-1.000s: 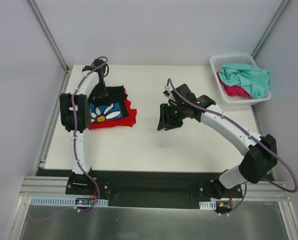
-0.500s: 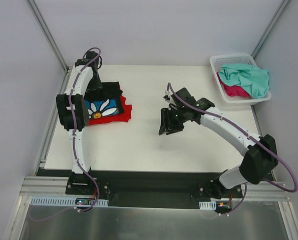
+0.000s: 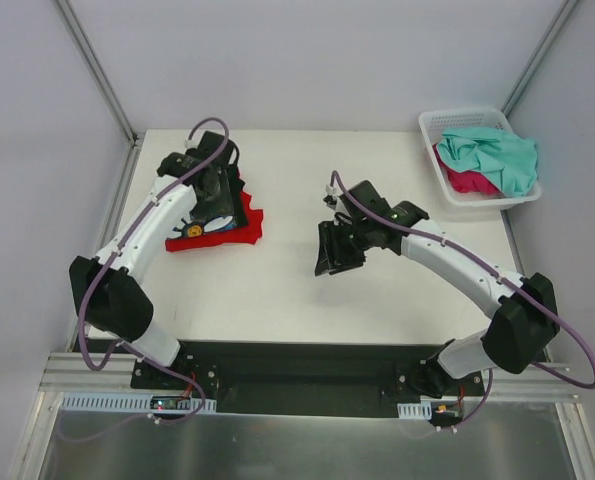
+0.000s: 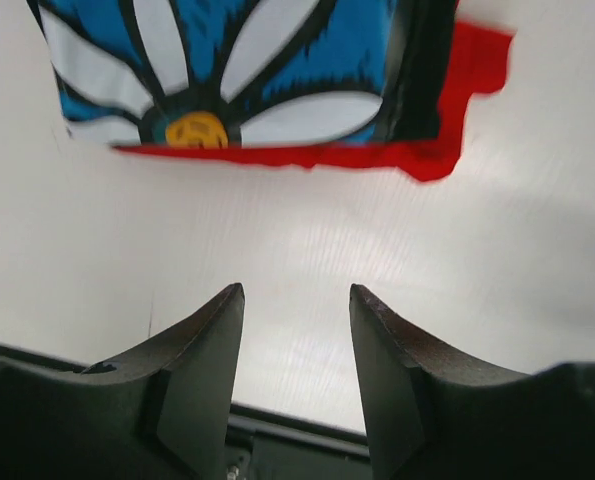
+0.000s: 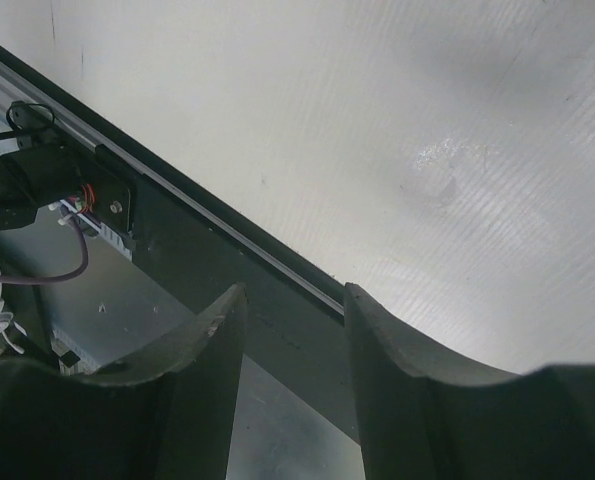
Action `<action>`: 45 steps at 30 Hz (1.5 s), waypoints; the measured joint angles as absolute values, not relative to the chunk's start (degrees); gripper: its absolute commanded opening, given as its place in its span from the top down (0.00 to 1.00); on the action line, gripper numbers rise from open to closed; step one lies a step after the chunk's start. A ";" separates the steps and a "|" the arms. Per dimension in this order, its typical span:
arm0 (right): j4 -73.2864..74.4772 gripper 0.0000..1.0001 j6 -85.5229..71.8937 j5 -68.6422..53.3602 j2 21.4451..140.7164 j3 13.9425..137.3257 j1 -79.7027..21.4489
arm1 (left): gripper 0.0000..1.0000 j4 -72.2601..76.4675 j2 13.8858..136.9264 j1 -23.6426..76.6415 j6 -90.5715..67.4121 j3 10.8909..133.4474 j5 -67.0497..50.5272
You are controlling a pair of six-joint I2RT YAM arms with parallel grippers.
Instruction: Fold and stack the t-shirts
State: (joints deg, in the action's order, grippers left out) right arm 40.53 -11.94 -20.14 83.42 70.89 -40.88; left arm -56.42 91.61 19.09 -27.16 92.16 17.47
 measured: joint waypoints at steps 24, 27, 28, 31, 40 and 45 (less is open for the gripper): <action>38.89 0.53 -13.08 -20.14 79.09 67.72 -42.50 | 0.55 -41.78 93.45 19.62 -38.46 65.87 18.17; 38.92 0.53 -13.08 -20.10 79.09 67.46 -42.50 | 0.55 -38.33 94.02 18.72 -38.65 63.75 15.75; 38.92 0.53 -13.06 -20.03 79.09 67.46 -42.50 | 0.55 -37.45 94.24 18.55 -38.65 63.31 14.98; 38.96 0.53 -13.06 -19.92 79.09 67.46 -42.50 | 0.54 -35.09 95.37 17.21 -38.59 63.05 13.15; 39.03 0.53 -13.02 -19.94 79.11 67.46 -42.50 | 0.55 -31.03 96.44 10.46 -37.15 62.74 9.85; 39.00 0.53 -13.04 -19.94 79.11 67.46 -42.50 | 0.55 -29.85 98.72 7.31 -35.79 63.22 7.73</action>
